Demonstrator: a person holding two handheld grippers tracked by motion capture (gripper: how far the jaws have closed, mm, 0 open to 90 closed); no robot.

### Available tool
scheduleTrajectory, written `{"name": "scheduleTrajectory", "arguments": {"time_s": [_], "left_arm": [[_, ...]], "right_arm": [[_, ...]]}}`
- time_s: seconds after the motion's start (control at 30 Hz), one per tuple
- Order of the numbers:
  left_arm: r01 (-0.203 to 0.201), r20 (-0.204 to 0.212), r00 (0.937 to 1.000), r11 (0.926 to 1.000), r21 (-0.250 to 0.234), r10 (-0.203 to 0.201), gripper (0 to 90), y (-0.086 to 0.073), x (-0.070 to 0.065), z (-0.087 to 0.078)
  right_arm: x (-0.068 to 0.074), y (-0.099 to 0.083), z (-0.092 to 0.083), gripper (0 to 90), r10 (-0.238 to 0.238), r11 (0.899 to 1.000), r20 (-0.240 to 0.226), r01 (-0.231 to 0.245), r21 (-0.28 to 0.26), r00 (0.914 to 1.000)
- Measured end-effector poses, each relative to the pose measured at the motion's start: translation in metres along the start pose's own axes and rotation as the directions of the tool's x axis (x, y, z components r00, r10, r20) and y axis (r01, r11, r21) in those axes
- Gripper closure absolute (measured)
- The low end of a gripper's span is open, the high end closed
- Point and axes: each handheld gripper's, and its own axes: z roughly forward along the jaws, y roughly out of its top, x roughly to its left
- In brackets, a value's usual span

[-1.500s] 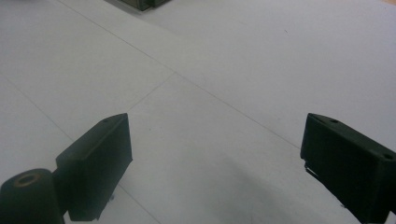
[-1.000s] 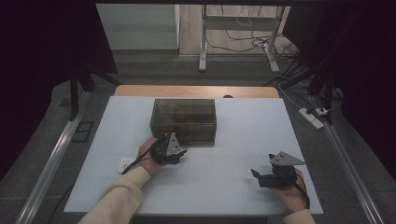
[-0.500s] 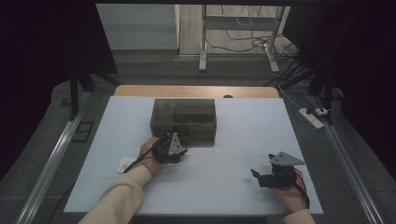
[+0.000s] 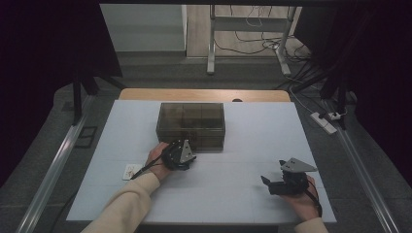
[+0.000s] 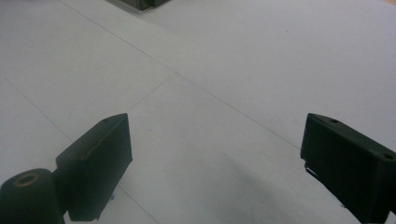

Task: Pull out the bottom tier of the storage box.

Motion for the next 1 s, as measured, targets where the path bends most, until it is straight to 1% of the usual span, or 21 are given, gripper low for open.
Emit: {"name": "scheduleTrajectory", "arguments": {"time_s": [0.1,0.3,0.57,0.7,0.77,0.87,1.0], "left_arm": [[0.006,0.003,1.0,1.0,0.001,-0.006,42.9,0.0006,0.0007,0.0005],[0.021,0.006,0.9998,0.9998,0.002,-0.021,49.6,0.0003,0.0036,0.0013],[0.026,0.004,0.9997,0.9997,0.002,-0.026,52.7,0.0008,0.0047,0.0057],[0.027,-0.004,0.9996,0.9996,0.009,-0.027,52.8,0.0011,0.0038,0.0089],[0.023,-0.009,0.9997,0.9997,0.012,-0.023,53.0,0.0012,0.0036,0.0094],[0.029,-0.011,0.9995,0.9995,0.011,-0.029,55.3,0.0009,0.0042,0.0092],[0.03,-0.01,0.9995,0.9995,0.009,-0.03,55.5,0.0008,0.0041,0.0091]], "right_arm": [[-0.0002,-0.0002,0.0,8.7,0.0,1.0,0.0,0.0,0.0,1.0],[0.0,0.0,0.0002,8.7,-0.002,1.0,0.001,0.002,0.003,1.0],[0.001,0.0006,0.0011,8.7,-0.005,1.0,-0.004,0.005,0.005,1.0],[0.0006,0.0003,0.001,8.7,-0.001,1.0,0.003,0.001,0.004,1.0],[0.0009,0.001,0.0014,8.7,-0.003,1.0,-0.004,0.003,0.004,1.0],[0.0023,0.0016,0.0021,8.7,-0.007,1.0,-0.008,0.007,0.006,0.9999],[0.0015,0.0009,0.0017,8.7,-0.001,1.0,-0.005,0.001,0.001,1.0]]}}
